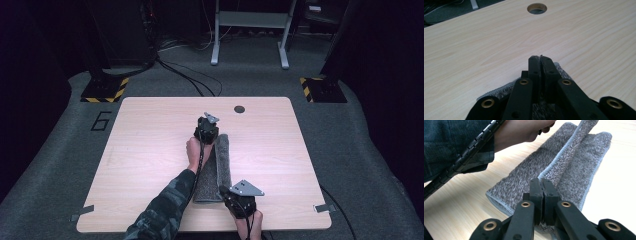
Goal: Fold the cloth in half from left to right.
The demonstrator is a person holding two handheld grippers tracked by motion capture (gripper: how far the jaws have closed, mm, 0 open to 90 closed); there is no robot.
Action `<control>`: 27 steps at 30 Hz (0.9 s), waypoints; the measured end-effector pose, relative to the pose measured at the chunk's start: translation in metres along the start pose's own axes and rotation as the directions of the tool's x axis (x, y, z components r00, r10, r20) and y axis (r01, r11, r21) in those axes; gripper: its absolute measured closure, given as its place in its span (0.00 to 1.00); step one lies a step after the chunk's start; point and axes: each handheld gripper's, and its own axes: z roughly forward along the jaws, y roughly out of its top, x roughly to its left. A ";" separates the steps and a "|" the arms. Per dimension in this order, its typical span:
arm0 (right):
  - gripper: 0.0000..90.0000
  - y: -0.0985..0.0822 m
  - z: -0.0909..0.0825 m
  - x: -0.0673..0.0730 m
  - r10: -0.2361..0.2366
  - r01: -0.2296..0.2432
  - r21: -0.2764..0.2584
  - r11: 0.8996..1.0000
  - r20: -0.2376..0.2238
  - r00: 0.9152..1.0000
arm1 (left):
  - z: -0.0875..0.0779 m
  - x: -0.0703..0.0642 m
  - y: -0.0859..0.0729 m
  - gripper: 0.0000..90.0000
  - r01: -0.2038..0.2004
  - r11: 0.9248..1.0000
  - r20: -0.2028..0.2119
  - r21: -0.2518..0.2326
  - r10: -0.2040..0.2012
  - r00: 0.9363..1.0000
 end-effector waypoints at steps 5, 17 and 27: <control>0.97 -0.003 0.000 -0.003 0.005 -0.005 0.016 1.000 0.016 1.000 | 0.004 0.000 -0.002 0.78 0.014 1.000 0.007 0.022 -0.014 1.000; 0.81 -0.023 -0.015 -0.030 0.043 -0.049 0.070 0.996 0.089 0.995 | -0.017 0.026 -0.011 0.37 0.047 0.999 0.014 0.009 -0.047 0.999; 0.76 -0.016 -0.015 -0.034 0.054 -0.059 0.056 0.997 0.093 0.994 | -0.029 0.033 -0.009 0.28 0.050 0.998 0.021 -0.037 -0.049 0.999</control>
